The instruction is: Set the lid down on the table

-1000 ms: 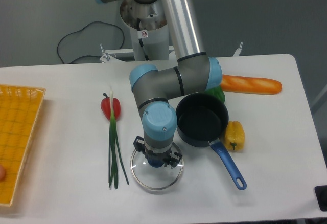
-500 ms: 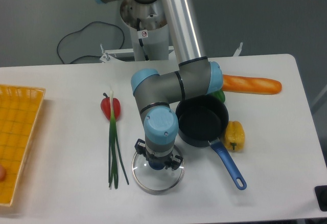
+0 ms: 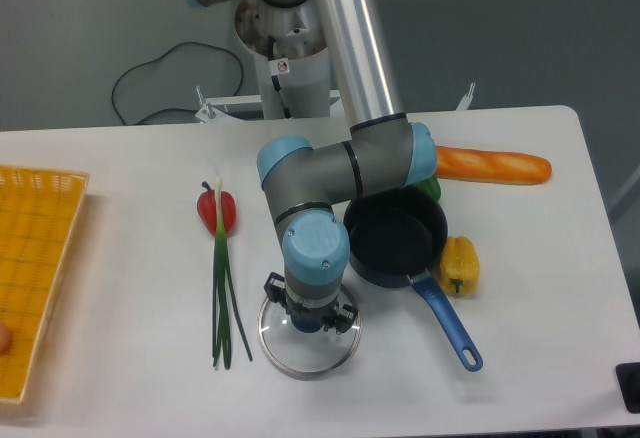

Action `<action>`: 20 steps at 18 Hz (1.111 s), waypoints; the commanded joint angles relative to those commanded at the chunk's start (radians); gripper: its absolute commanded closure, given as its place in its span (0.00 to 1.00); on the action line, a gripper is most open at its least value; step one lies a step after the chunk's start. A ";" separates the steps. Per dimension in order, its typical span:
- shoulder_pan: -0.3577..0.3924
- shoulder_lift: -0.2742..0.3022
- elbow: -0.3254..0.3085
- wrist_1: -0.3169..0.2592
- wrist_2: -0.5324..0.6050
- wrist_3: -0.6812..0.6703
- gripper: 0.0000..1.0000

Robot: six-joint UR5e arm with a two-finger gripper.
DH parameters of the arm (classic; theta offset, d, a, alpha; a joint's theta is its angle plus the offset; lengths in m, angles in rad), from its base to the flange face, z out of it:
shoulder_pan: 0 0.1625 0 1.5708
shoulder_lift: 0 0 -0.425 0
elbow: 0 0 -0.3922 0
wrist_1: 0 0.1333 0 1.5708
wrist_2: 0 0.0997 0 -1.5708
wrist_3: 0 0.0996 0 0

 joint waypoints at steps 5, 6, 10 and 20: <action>0.000 -0.003 0.000 0.000 0.002 0.000 0.55; 0.000 -0.003 -0.002 0.000 0.002 0.000 0.55; 0.000 -0.006 -0.002 0.000 0.000 0.000 0.54; 0.000 -0.006 0.002 0.002 0.002 0.005 0.21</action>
